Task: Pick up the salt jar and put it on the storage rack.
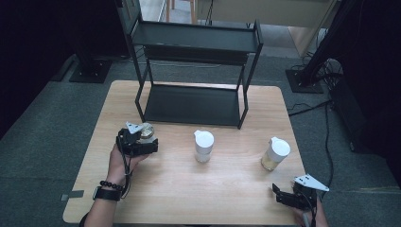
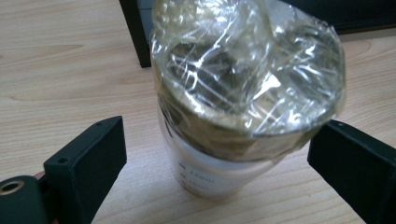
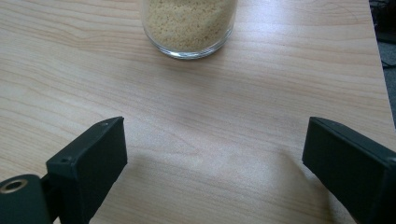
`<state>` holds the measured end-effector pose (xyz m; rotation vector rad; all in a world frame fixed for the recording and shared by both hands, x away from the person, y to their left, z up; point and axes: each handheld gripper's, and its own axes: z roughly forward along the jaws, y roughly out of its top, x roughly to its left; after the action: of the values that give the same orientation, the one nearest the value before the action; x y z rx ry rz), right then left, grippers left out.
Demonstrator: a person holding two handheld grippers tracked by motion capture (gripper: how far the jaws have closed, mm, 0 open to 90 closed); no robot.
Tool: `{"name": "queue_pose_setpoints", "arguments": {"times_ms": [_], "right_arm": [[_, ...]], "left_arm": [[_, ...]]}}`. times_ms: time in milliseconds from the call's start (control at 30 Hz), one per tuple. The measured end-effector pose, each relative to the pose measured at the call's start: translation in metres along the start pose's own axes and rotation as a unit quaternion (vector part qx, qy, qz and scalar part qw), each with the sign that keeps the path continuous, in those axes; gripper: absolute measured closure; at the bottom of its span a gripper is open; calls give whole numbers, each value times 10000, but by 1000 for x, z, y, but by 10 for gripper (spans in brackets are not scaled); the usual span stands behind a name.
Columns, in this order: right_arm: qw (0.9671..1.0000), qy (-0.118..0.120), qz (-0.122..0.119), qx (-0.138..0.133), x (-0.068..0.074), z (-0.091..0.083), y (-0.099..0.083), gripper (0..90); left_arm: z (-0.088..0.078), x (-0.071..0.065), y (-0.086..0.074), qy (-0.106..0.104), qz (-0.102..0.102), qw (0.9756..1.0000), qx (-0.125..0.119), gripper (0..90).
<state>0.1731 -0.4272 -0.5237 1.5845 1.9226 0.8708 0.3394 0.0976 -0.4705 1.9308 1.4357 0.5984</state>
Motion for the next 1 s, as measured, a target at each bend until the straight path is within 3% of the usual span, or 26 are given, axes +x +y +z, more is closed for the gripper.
{"name": "queue_pose_setpoints", "arguments": {"times_ms": [433, 567, 600, 1000], "right_arm": [[10000, 19, 8, -2, -1, 0, 0, 62], [10000, 4, 30, -3, -1, 0, 0, 62], [10000, 4, 34, -6, -1, 0, 0, 62], [10000, 28, 34, -4, -1, 0, 0, 63]], "left_arm": [[4, -2, 7, -122, -78, 9999, 33, 49], [4, -2, 10, -7, -150, 9999, 36, 82], [4, -2, 10, -17, -159, 9999, 33, 136], [2, -3, 16, 16, -161, 9999, -8, 292]]}}
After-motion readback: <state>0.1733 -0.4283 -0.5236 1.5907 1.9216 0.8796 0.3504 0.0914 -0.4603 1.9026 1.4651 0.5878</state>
